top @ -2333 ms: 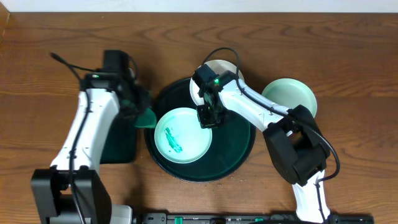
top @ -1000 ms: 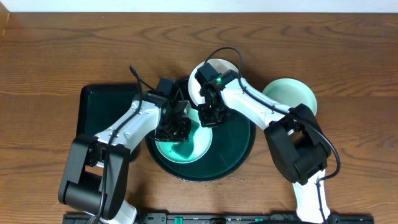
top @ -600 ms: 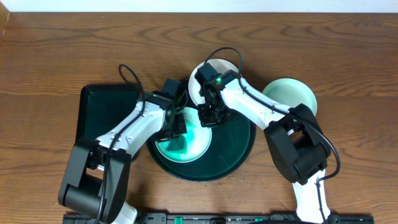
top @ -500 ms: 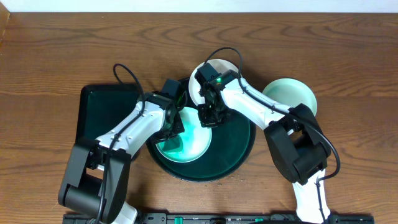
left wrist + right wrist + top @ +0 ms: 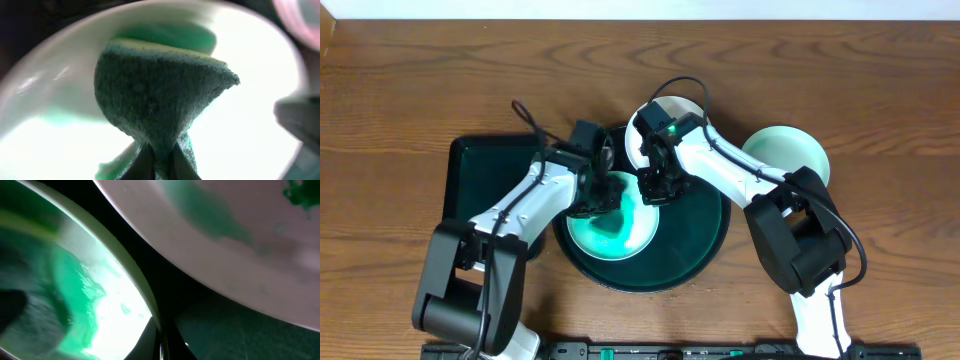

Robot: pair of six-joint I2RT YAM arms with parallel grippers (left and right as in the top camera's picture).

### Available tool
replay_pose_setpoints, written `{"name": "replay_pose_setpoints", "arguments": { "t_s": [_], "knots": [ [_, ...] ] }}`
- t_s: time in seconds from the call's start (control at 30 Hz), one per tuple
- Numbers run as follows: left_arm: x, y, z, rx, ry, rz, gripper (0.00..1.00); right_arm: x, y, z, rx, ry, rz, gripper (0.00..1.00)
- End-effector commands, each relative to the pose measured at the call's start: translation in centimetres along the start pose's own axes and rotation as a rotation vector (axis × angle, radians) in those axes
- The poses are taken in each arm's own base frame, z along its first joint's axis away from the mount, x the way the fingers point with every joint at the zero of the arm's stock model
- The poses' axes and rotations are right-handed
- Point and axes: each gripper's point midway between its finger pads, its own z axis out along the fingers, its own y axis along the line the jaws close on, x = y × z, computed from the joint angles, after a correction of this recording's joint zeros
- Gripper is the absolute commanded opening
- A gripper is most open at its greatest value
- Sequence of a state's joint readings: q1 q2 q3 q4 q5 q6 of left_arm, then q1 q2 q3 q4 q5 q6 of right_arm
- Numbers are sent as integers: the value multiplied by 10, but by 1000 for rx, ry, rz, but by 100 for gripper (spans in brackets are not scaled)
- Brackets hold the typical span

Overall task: Clean dirty plates on tray and stack at the side
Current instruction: 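Scrub the remaining green plate with the sponge in the left gripper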

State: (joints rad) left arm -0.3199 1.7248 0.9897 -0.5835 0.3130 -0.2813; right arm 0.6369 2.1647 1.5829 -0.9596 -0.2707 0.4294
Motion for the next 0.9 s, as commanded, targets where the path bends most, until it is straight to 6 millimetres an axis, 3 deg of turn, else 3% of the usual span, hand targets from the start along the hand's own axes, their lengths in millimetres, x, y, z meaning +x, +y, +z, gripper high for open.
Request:
{"name": "replay_pose_setpoints", "arguments": {
  "t_s": [0.0,0.07,0.17,0.27,0.37,0.6,0.87],
  "knots": [
    [12,-30,10,174,57,140,7,0,-16,13,56,15,24,1],
    [5,-17,12,90,26,79,7,0,-16,13,56,15,23,1],
    [-2,26,10,-156,-34,-125,7,0,-16,13,55,15,19,1],
    [7,68,-3,-395,-72,-307,8,0,-16,13,56,15,19,1],
    [17,89,-16,-531,-73,-367,7,0,-16,13,55,14,20,1],
    [13,88,-34,-566,-72,-348,7,0,-15,13,52,15,19,1],
    [-18,58,-86,-503,-122,-256,7,0,-15,13,53,15,19,1]
  ]
}}
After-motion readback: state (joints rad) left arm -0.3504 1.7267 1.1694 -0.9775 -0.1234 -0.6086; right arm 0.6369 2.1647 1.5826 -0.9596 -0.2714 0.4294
